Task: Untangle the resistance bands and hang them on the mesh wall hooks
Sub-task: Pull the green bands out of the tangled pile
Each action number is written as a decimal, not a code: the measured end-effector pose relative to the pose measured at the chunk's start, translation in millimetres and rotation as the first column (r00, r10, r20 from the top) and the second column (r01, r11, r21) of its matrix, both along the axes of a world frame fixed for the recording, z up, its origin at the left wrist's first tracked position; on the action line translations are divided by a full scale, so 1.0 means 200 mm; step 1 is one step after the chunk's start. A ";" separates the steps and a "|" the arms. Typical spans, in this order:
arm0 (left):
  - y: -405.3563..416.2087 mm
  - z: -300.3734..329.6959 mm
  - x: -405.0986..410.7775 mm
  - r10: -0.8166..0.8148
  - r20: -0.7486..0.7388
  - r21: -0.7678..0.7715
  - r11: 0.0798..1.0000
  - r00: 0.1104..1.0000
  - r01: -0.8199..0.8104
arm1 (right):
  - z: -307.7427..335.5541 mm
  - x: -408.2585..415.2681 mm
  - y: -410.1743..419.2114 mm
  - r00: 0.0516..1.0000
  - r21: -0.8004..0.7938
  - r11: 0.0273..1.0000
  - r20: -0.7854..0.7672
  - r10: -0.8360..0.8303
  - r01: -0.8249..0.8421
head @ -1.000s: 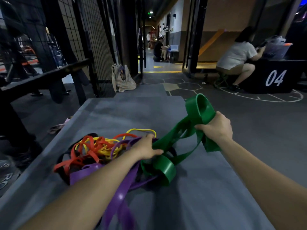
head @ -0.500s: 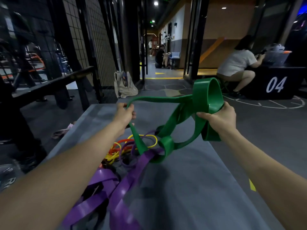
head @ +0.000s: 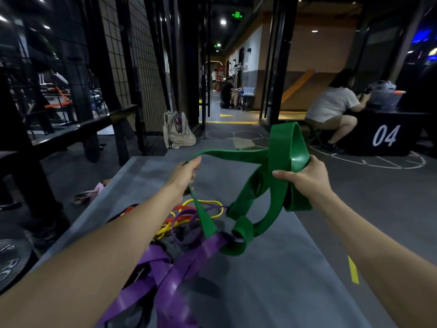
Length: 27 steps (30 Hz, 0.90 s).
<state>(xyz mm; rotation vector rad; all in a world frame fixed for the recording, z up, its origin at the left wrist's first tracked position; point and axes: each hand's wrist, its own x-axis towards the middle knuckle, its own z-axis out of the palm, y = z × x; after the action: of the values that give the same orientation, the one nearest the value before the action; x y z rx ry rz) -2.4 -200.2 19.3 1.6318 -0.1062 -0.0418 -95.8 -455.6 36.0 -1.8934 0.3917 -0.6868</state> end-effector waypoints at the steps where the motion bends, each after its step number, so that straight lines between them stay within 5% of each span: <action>1: 0.01 -0.01 0.00 -0.005 0.005 0.037 0.999 1.000 0.005 | -0.01 0.00 0.00 1.000 0.001 1.000 -0.009 -0.005 0.005; 11: -0.01 -0.15 0.00 0.006 -0.175 0.040 0.999 0.985 0.001 | -0.18 -0.02 0.01 0.993 0.088 0.994 -0.084 0.079 -0.072; 19: -0.08 -0.30 -0.02 -0.007 -0.148 0.073 0.997 0.989 0.018 | -0.27 -0.01 -0.02 0.979 0.032 0.999 -0.200 0.031 -0.025; 27: -0.11 -0.23 -0.04 -0.087 -0.287 -0.439 0.897 0.954 -0.050 | -0.25 -0.05 -0.04 0.955 0.278 0.930 -0.103 0.277 -0.240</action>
<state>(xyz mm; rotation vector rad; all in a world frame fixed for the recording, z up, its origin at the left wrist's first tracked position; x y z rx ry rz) -10.4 -221.4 -26.2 1.1505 0.0990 -0.2635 -106.0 -463.5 -13.3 -1.7032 0.2971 -0.3085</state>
